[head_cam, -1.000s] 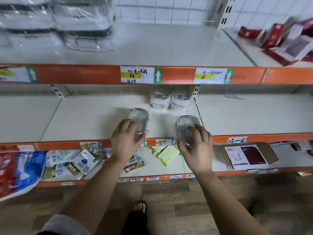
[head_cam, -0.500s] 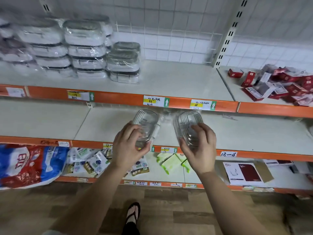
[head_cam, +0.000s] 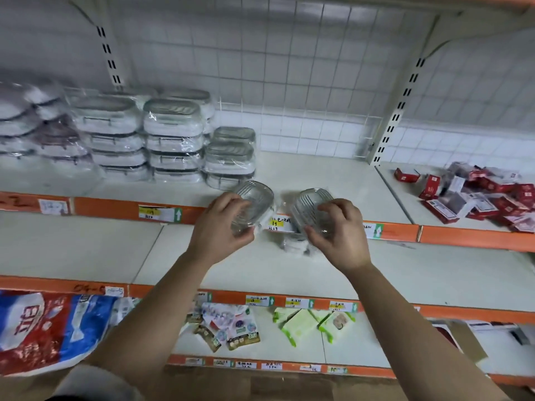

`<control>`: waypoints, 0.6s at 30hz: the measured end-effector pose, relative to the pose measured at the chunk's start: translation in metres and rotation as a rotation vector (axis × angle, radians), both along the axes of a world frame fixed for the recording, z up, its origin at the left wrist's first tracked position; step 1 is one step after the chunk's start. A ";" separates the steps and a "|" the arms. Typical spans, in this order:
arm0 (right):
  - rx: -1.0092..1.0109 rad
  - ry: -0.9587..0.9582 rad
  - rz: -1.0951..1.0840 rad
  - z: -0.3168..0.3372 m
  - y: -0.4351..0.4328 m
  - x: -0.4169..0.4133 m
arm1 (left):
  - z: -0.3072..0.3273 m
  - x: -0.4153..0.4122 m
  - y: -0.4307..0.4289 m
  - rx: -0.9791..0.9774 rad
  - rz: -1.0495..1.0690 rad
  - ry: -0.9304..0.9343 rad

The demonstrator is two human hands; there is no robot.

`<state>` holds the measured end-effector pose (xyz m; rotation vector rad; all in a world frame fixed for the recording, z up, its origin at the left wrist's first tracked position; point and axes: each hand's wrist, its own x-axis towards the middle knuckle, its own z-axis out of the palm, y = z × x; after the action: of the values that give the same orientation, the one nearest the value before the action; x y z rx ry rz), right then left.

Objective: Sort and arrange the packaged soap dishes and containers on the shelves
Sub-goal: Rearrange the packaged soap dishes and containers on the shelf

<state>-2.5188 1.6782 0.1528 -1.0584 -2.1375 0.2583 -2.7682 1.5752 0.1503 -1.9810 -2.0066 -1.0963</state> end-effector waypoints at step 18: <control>0.008 -0.097 -0.085 0.000 0.055 -0.038 | 0.017 -0.024 0.039 0.045 -0.047 -0.044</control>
<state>-2.5567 1.7328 0.1530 -1.1753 -2.1708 0.1618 -2.7925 1.6144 0.1678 -2.0085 -1.9475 -1.1947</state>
